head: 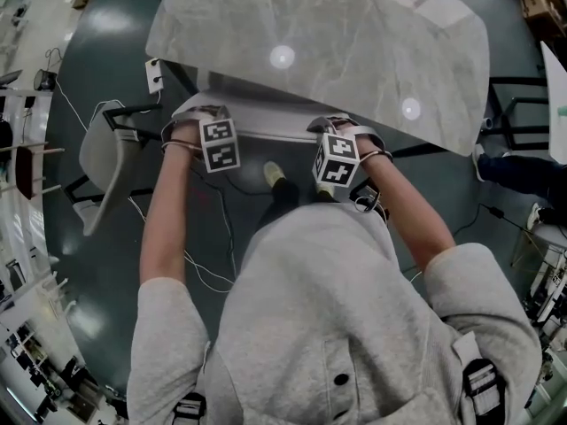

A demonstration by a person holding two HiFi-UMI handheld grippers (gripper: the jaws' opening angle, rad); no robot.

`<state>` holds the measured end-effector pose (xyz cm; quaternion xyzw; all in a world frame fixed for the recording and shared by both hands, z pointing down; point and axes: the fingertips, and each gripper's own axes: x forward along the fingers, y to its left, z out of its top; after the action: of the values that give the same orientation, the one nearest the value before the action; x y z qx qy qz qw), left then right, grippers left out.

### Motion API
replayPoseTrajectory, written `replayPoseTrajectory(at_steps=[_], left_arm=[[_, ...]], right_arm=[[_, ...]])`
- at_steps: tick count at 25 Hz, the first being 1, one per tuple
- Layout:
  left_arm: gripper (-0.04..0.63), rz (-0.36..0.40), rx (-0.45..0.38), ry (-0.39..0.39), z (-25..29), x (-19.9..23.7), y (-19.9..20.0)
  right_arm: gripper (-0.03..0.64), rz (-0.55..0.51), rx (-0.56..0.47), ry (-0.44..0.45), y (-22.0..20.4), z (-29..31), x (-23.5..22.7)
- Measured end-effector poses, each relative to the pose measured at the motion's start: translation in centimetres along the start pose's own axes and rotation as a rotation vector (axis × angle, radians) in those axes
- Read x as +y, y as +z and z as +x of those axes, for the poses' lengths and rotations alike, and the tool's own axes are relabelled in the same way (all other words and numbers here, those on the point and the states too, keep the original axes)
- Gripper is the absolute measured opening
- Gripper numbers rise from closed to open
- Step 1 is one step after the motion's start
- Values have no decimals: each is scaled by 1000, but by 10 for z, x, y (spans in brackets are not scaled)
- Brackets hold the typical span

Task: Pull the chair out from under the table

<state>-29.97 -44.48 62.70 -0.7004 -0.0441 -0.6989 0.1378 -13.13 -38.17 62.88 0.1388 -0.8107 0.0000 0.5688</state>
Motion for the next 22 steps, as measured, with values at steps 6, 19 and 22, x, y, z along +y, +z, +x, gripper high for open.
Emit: replayPoseTrajectory(at_steps=[6,19,22], left_arm=[[60,-33,-3,-5,-3,-22,10],[58,-144,-39,-3,-10,-69,57],[58,-168,-35,-1,-11,-78,62]], right_arm=[[54,-19,-10,30,-7,-6,18],[64,-99,-27,61,-48,-25,43],[63,-129,-30,53,-53,-27,48]])
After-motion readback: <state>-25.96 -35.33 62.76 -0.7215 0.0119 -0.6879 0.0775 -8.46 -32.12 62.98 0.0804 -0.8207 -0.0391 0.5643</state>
